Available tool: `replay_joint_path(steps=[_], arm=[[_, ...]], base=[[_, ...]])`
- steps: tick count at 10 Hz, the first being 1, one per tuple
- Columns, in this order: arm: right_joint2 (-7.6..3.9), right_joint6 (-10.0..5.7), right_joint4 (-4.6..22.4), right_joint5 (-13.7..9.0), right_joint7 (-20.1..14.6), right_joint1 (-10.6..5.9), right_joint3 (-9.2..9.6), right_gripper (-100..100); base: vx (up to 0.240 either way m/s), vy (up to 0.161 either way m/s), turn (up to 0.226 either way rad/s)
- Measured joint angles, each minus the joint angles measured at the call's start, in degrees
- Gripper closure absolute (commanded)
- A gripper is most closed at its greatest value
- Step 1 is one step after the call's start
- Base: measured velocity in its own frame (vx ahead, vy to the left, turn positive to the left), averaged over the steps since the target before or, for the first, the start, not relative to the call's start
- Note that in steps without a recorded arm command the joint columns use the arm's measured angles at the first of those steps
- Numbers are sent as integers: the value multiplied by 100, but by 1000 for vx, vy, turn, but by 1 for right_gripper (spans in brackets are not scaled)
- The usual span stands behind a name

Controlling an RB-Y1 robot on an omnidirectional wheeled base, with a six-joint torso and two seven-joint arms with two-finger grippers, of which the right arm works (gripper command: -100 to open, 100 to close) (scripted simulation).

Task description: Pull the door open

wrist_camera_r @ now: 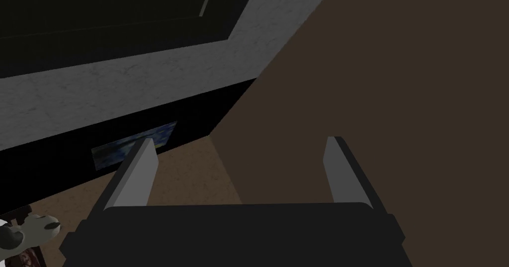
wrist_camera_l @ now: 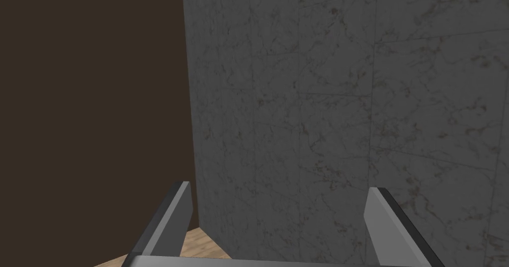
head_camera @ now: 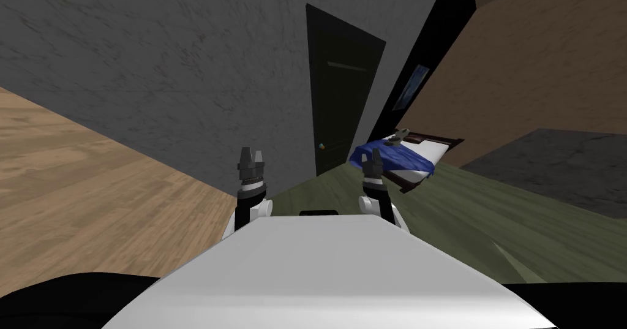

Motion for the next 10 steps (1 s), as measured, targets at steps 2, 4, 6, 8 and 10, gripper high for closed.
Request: replay_joint_path(steps=[2,4,6,8,10], arm=[[-46,-54,279,75,302,-93,-14,-100],[-109,-122,583,145,605,-215,-54,-100],[-124,-200,892,201,834,-328,-66,-100],[-177,-271,1206,280,1153,-423,-94,-100],[-227,-305,1518,320,1390,-599,-148,-100]], base=[[85,-28,78],[72,-30,65],[58,-28,85],[65,-39,70],[65,-25,85]])
